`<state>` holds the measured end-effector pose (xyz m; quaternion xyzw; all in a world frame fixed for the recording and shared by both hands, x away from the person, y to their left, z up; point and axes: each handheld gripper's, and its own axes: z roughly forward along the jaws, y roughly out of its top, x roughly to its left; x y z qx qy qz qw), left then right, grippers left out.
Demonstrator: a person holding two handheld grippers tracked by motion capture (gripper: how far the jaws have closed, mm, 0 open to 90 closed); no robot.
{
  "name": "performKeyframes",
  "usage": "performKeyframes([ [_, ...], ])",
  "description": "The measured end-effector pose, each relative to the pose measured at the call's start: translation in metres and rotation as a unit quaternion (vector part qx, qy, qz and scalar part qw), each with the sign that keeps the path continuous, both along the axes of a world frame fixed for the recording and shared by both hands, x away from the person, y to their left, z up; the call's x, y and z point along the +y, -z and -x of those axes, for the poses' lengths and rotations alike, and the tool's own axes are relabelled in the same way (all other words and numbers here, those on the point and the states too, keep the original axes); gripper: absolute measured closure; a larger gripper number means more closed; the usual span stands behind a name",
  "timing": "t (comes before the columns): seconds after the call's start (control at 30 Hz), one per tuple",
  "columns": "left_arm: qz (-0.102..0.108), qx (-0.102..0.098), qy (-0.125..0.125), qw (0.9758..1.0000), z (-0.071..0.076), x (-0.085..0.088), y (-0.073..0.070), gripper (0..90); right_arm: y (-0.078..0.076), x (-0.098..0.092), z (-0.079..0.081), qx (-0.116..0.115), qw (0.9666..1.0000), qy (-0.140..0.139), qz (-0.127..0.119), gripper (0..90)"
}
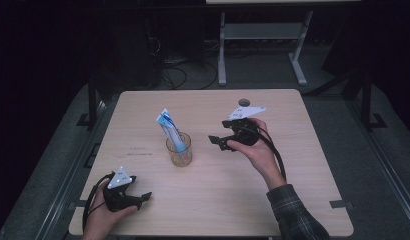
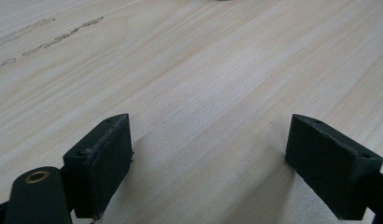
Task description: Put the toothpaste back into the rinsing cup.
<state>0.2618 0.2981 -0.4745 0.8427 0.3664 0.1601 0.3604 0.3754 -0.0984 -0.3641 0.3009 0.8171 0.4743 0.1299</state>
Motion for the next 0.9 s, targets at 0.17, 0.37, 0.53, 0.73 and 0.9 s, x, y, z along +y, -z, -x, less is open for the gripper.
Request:
performKeyframes([
  [0.17, 0.001, 0.001, -0.001, 1.0, 0.0, 0.0, 0.0, 13.7, 0.003, -0.017, 0.011, -0.003, 1.0, 0.009, 0.001, 23.6],
  [0.37, 0.0, 0.0, -0.001, 1.0, 0.0, 0.0, 0.0, 13.7, 0.011, -0.042, 0.026, -0.001, 0.9998, 0.022, -0.003, 23.4],
  [0.53, 0.001, 0.0, -0.002, 1.0, 0.0, 0.0, 0.0, 13.7, 0.018, -0.062, 0.039, 0.0, 0.9993, 0.038, -0.001, 23.4],
  [0.73, 0.001, 0.001, -0.005, 1.0, 0.0, 0.0, 0.0, 13.7, 0.03, -0.086, 0.056, 0.003, 0.9987, 0.05, 0.003, 23.1],
  [0.9, 0.0, 0.0, -0.004, 1.0, 0.0, 0.0, 0.0, 13.7, 0.044, -0.105, 0.069, 0.015, 0.9976, 0.067, 0.013, 22.2],
])
